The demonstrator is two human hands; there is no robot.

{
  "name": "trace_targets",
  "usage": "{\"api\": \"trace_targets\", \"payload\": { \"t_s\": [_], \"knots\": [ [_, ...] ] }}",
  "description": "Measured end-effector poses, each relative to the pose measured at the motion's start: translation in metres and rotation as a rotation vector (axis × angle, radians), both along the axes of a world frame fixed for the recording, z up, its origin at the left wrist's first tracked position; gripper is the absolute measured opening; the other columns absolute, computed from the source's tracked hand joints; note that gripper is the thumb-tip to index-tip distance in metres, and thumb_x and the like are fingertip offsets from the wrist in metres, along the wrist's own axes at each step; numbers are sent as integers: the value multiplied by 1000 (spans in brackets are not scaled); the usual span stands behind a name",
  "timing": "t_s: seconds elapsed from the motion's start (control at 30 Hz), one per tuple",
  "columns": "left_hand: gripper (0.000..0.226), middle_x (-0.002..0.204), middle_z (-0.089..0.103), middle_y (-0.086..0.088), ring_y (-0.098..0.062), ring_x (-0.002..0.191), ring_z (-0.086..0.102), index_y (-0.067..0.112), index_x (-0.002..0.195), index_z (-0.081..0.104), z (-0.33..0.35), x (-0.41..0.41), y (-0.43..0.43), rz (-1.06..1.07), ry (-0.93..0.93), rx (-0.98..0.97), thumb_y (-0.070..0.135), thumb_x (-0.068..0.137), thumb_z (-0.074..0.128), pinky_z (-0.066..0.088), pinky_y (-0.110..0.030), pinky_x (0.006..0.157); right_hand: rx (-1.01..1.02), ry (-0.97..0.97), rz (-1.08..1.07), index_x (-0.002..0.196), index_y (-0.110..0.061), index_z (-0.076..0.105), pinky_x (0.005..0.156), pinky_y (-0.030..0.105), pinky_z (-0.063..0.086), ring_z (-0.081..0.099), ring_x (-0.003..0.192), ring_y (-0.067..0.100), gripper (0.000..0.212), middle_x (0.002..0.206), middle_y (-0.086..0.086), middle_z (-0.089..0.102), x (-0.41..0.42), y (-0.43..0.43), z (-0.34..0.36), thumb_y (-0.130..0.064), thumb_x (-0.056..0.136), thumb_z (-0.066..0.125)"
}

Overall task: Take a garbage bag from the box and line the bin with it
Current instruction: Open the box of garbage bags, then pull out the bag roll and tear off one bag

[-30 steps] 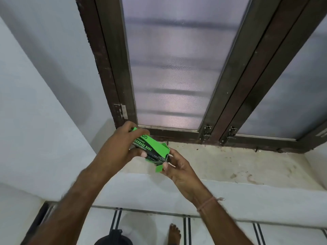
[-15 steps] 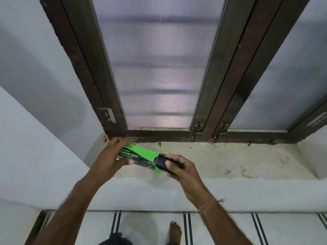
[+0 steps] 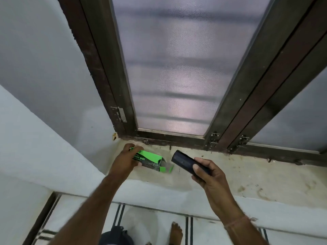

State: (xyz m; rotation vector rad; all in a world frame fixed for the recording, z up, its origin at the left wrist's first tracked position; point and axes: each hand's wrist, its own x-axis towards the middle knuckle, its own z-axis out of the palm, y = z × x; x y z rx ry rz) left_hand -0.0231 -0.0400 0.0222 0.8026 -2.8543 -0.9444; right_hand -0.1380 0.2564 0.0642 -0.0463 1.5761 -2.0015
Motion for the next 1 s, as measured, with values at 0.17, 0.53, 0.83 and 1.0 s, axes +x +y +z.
{"api": "trace_targets", "payload": {
  "t_s": [0.17, 0.53, 0.83, 1.0],
  "knots": [
    [95, 165, 34, -18, -42, 149, 37, 28, 156, 44, -1, 8, 5, 104, -3, -192, 9, 75, 89, 39, -51, 116, 6, -24, 52, 114, -8, 74, 82, 28, 61, 71, 106, 23, 33, 116, 8, 74, -10, -17, -3, -11, 82, 78],
    [42, 124, 75, -3, -20, 116, 72, 21, 135, 63, 70, 8, 142, 620, 571, 951, 45, 103, 51, 59, -37, 96, -19, 20, 285, 112, -9, 71, 94, 40, 59, 71, 104, 22, 27, 112, 13, 75, 26, -76, 14, -13, 87, 78],
    [41, 124, 75, -13, -30, 118, 71, 16, 137, 65, 68, 38, 139, 504, 522, 1059, 35, 109, 43, 59, -44, 94, 79, 28, 294, 102, -4, 73, 70, 25, 57, 73, 84, 16, 20, 95, 14, 76, 50, -81, 29, -23, 95, 73],
    [58, 127, 74, -15, -30, 121, 70, 15, 137, 65, 67, 36, 151, 579, 520, 1257, 55, 100, 46, 56, -38, 93, 116, 23, 203, 94, 1, 70, 68, 20, 53, 67, 77, 10, 23, 83, 8, 73, 57, -81, 30, -20, 102, 65]
  ]
}}
